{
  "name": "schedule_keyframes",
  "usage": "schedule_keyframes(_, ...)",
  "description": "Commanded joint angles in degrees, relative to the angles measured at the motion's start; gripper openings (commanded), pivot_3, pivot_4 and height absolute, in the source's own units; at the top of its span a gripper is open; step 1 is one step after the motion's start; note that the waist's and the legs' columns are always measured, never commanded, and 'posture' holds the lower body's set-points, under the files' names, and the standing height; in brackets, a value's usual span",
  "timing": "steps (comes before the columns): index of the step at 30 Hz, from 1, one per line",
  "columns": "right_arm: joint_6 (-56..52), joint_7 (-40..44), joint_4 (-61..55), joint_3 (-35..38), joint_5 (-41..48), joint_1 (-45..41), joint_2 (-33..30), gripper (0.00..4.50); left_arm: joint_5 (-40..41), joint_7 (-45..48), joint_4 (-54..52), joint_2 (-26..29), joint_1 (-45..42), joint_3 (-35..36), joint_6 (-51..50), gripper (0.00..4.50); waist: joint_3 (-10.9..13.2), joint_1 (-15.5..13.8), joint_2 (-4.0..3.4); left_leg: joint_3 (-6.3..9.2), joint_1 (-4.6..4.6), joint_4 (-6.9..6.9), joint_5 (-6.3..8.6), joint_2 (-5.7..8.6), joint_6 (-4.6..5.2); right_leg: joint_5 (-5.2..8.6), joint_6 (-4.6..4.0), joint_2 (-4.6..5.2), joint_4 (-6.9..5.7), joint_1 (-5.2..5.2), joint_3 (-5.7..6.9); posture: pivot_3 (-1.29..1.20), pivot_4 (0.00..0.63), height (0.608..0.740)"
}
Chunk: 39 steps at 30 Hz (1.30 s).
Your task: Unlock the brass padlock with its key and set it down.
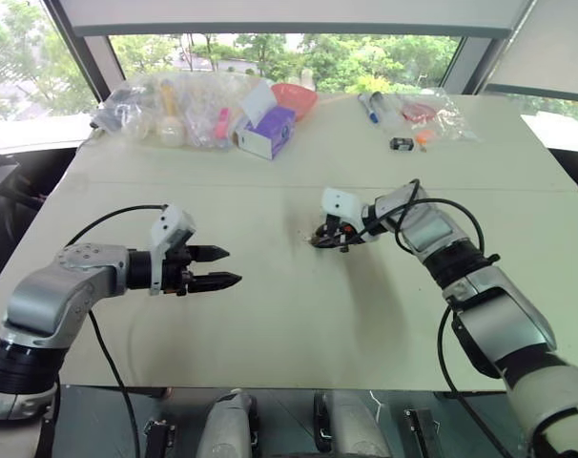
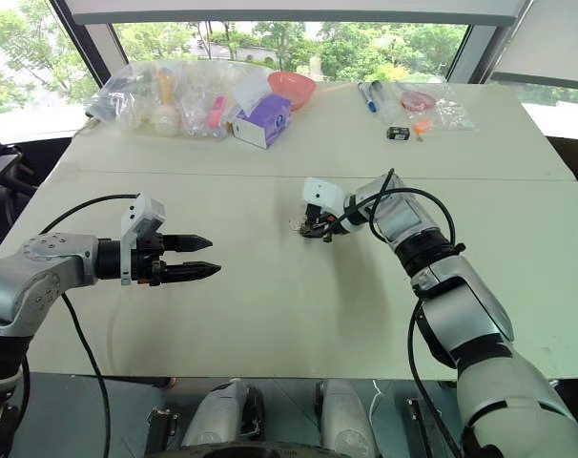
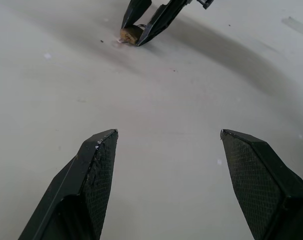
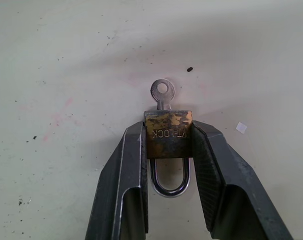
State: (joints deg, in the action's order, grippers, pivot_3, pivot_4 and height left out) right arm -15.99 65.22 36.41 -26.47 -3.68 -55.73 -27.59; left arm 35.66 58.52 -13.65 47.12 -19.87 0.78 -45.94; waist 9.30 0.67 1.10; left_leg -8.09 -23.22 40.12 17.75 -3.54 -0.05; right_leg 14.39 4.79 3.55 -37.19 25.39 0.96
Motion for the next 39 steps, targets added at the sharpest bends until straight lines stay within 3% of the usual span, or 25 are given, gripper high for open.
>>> schedule_keyframes(1,5.2,-2.8,-10.0,2.2,-2.4,2.6,-2.9,0.67,0.9,-0.9,7.2,-6.0,-6.6,0.9,2.4,3.43,0.0,-0.6,-0.06,0.0,-0.01,0.01,0.0,0.01,0.0,0.0,0.0,0.0,-0.01,0.0,0.01,0.0,0.15,0.734)
schedule_keyframes(3,8.8,-5.2,-19.4,5.2,-1.4,4.6,-3.8,0.67,0.6,-2.0,15.6,-10.8,-11.4,1.8,3.7,3.43,0.0,-0.9,-0.06,0.04,-0.06,0.06,-0.01,0.08,0.0,-0.01,0.01,0.04,0.0,-0.01,0.06,0.0,0.15,0.734)
schedule_keyframes(7,7.9,-11.1,-32.6,9.5,-1.6,7.7,-3.1,0.67,1.0,0.0,25.3,-15.3,-18.3,3.1,5.0,3.43,0.0,0.2,-0.06,0.05,-0.12,0.04,-0.01,0.06,-0.01,-0.01,0.03,0.0,0.01,0.08,0.06,0.0,0.15,0.734)
schedule_keyframes(13,7.0,-15.2,-41.3,10.0,-4.8,11.1,-3.4,0.67,0.0,4.1,36.2,-19.0,-26.4,2.6,7.9,3.43,0.0,0.2,-0.06,0.05,-0.1,0.01,-0.04,0.04,-0.07,-0.01,0.03,-0.03,0.03,0.05,0.12,0.0,0.15,0.734)
schedule_keyframes(17,6.9,-17.5,-42.3,9.8,-7.0,11.9,-2.9,0.67,2.8,9.3,35.0,-19.4,-28.6,2.4,4.6,1.65,0.0,0.2,-0.05,0.06,-0.11,0.02,-0.04,0.05,-0.07,-0.01,0.03,-0.02,0.03,0.06,0.11,0.0,0.15,0.734)
schedule_keyframes(20,7.1,-18.5,-42.1,9.7,-7.8,11.9,-2.6,0.67,2.6,11.5,32.6,-18.8,-28.0,1.3,2.9,0.06,0.0,0.2,-0.06,0.07,-0.13,-0.01,-0.04,0.05,-0.07,-0.01,0.03,-0.03,0.04,0.07,0.12,0.0,0.15,0.734)
schedule_keyframes(29,7.0,-19.7,-42.7,9.3,-8.9,11.9,-1.6,0.67,-1.5,9.8,36.2,-19.9,-29.4,0.8,5.0,0.06,0.0,0.2,-0.05,0.1,-0.12,0.01,-0.05,0.05,-0.07,-0.01,0.03,-0.03,0.02,0.06,0.11,0.0,0.15,0.734)
schedule_keyframes(32,6.8,-19.9,-43.1,9.3,-9.1,12.0,-1.3,0.67,-1.8,10.0,37.2,-20.1,-29.9,1.0,4.9,0.77,0.0,0.1,-0.05,0.1,-0.12,0.01,-0.05,0.05,-0.07,-0.01,0.03,-0.03,0.03,0.06,0.11,0.0,0.15,0.734)
schedule_keyframes(36,6.6,-19.9,-43.6,9.3,-9.3,12.1,-1.1,0.67,-2.6,9.5,38.0,-20.7,-30.3,1.2,6.1,2.74,0.0,0.1,-0.05,0.09,-0.13,0.01,-0.05,0.05,-0.07,-0.01,0.03,-0.02,0.03,0.06,0.11,0.0,0.15,0.734)
schedule_keyframes(39,6.6,-20.0,-43.8,9.3,-9.4,12.3,-1.0,0.67,-1.9,10.5,37.8,-21.0,-30.5,1.4,5.6,2.74,0.0,0.1,-0.05,0.1,-0.13,0.01,-0.05,0.05,-0.07,-0.01,0.03,-0.02,0.03,0.06,0.12,0.0,0.15,0.734)
